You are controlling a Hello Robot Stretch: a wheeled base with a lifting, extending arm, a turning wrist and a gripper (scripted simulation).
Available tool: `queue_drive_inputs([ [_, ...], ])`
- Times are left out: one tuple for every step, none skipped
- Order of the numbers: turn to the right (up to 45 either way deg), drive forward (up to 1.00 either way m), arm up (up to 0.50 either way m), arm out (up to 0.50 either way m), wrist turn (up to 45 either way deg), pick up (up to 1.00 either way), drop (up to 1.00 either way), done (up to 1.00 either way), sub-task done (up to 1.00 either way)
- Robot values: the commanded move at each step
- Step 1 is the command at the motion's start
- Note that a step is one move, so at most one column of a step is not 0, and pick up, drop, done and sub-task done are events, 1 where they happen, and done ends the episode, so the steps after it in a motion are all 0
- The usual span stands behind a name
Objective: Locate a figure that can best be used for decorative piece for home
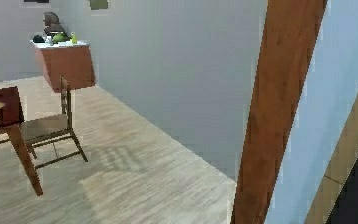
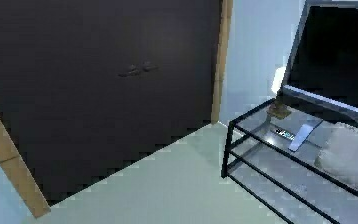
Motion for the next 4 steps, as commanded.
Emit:
queue_drive_inputs([
  [-36.0, 0.00, 0.00, 0.00, 0.0, 0.00, 0.00, 0.00, 0.00],
  [0.0, 0.25, 0.00, 0.00, 0.0, 0.00, 0.00, 0.00, 0.00],
  [-33.0, 0.00, 0.00, 0.00, 0.0, 0.00, 0.00, 0.00, 0.00],
  [-3.0, 0.00, 0.00, 0.00, 0.0, 0.00, 0.00, 0.00, 0.00],
])
